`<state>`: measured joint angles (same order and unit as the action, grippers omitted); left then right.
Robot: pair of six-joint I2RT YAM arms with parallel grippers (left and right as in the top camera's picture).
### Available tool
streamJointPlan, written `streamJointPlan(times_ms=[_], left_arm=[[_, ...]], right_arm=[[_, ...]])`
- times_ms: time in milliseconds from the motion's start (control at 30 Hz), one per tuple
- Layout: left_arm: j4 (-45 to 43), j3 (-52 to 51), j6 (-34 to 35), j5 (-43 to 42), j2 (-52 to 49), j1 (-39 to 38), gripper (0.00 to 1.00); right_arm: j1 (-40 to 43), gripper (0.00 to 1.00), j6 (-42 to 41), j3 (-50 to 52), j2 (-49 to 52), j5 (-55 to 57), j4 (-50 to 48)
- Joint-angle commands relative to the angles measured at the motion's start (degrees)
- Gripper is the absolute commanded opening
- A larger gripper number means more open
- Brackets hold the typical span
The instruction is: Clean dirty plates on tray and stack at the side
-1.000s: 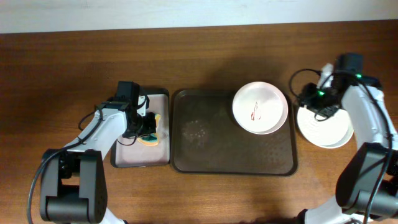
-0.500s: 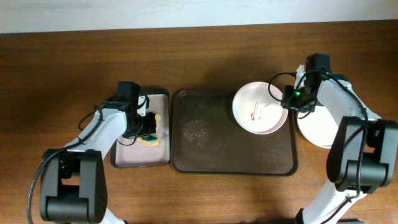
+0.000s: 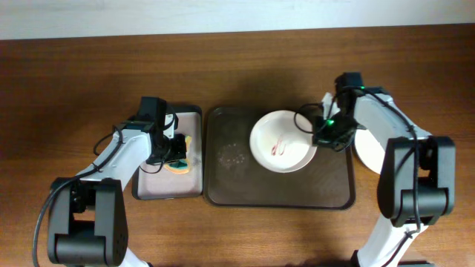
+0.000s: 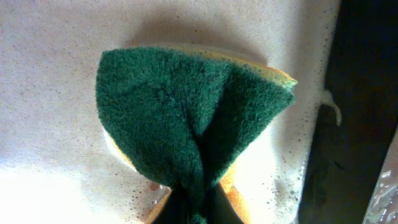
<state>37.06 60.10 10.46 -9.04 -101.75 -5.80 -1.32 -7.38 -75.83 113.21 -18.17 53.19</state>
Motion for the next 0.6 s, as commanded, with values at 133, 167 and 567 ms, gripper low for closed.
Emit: streamJointPlan(times_ms=[133, 167, 567], left_arm=[[-0.13, -0.5, -0.72, -0.63, -0.7, 0.35, 0.0], [-0.13, -0.5, -0.72, -0.63, -0.7, 0.33, 0.0], [-0.35, -0.5, -0.7, -0.63, -0.7, 0.33, 0.0]], right_arm=[[-5.03, 0.34, -5.11, 0.31, 0.68, 1.2, -0.2], [-5.03, 0.34, -5.11, 0.31, 0.68, 2.78, -1.4], [-5.05, 0.3, -5.11, 2.05, 0.7, 7.63, -8.04]])
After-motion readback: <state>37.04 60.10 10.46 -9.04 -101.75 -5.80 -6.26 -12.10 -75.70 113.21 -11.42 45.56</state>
